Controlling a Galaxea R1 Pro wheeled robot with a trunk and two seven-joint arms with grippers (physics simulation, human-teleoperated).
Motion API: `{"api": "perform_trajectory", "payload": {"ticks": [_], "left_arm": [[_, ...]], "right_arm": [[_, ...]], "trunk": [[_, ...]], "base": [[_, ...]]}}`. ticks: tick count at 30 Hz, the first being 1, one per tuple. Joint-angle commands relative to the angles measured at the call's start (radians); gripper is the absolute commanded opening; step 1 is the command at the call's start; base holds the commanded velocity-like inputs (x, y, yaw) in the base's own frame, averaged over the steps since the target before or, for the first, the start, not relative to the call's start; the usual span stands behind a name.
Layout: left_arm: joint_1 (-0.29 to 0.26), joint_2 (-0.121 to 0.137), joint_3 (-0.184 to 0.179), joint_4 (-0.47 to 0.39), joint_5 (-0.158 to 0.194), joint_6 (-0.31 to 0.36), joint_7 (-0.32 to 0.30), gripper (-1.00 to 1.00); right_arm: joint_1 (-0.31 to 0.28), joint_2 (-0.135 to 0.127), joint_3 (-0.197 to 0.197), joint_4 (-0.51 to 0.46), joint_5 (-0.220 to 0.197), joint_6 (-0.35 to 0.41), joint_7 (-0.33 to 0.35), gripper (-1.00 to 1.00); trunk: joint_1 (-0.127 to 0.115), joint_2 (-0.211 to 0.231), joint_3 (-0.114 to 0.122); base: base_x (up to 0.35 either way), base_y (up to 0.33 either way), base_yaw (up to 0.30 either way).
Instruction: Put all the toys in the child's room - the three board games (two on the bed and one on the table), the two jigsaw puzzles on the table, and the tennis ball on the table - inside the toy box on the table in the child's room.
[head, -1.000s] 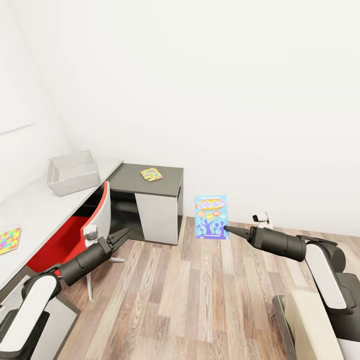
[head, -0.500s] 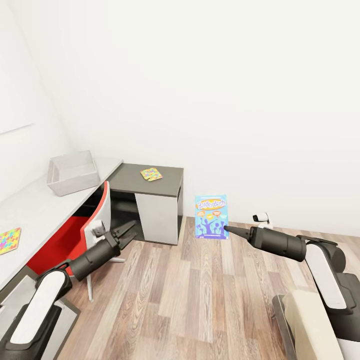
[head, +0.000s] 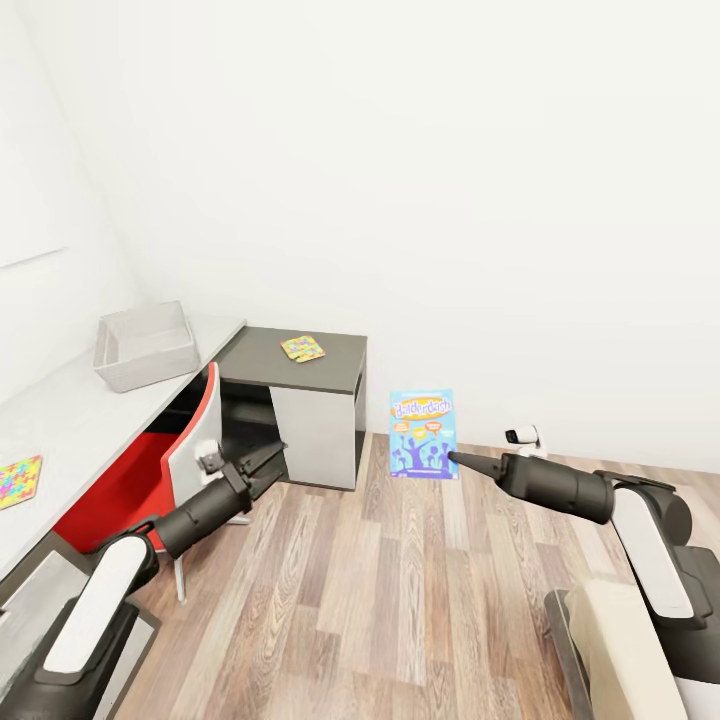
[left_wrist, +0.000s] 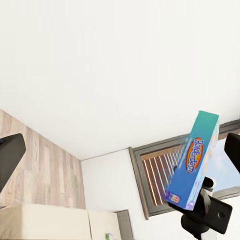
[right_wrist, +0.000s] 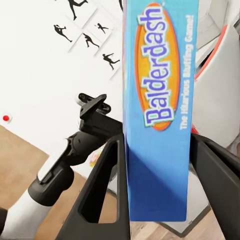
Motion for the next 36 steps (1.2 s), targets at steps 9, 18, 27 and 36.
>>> {"api": "perform_trajectory", "payload": {"ticks": [9, 18, 27, 36], "left_arm": [[-0.028, -0.014, -0.043, 0.062, 0.001, -0.002, -0.004, 1.0], [-0.053, -0.029, -0.081, 0.116, 0.0, -0.007, -0.006, 1.0], [-0.066, -0.046, -0.09, 0.137, -0.019, -0.007, -0.007, 1.0], [-0.074, -0.078, -0.092, 0.141, -0.076, -0.005, -0.012, 1.0]], "right_arm": [[-0.001, -0.001, -0.003, 0.0, 0.006, 0.003, 0.037, -1.0], [-0.002, -0.002, -0.007, 0.0, 0.006, 0.003, 0.046, -1.0], [-0.002, -0.002, -0.005, 0.0, 0.006, 0.003, 0.048, -1.0], [-0.002, -0.001, -0.003, 0.0, 0.007, 0.003, 0.047, -1.0]], "trunk": [[0.001, -0.002, -0.002], [0.001, -0.002, -0.002], [0.001, -0.002, -0.002], [0.001, -0.002, -0.002]], "base": [[0.0, 0.0, 0.0], [0.0, 0.0, 0.0], [0.0, 0.0, 0.0], [0.0, 0.0, 0.0]]}}
